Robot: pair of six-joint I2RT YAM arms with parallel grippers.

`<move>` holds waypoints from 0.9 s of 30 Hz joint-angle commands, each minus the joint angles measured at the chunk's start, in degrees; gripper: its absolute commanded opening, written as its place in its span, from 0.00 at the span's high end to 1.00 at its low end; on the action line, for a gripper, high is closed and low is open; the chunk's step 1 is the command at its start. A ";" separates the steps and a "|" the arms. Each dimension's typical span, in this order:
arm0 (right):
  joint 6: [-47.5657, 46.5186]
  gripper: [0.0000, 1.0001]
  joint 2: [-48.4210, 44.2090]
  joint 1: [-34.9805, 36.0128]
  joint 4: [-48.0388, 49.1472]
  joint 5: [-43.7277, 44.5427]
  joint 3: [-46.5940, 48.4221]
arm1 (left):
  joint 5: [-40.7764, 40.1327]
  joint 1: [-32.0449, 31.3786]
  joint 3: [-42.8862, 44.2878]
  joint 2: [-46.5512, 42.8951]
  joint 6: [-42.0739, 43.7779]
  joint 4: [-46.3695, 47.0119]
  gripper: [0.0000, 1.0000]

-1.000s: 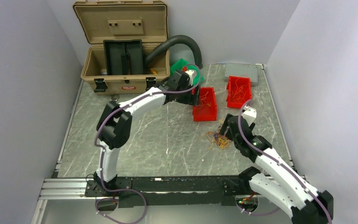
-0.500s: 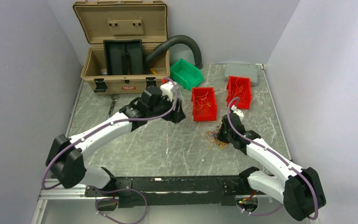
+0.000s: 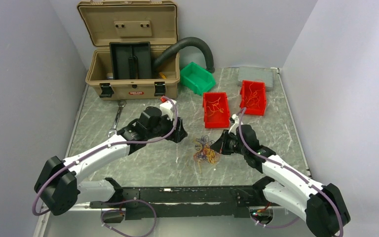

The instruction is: Untangle the cables

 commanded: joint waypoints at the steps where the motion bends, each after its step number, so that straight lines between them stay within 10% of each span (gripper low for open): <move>1: -1.80 1.00 2.45 -0.02 -5.41 5.44 1.89 | 0.72 0.08 -0.63 0.43 -0.82 4.43 0.20; 27: -3.06 1.00 2.32 0.01 -4.24 5.32 -0.96 | 6.68 -1.62 14.89 26.07 -4.68 2.43 0.32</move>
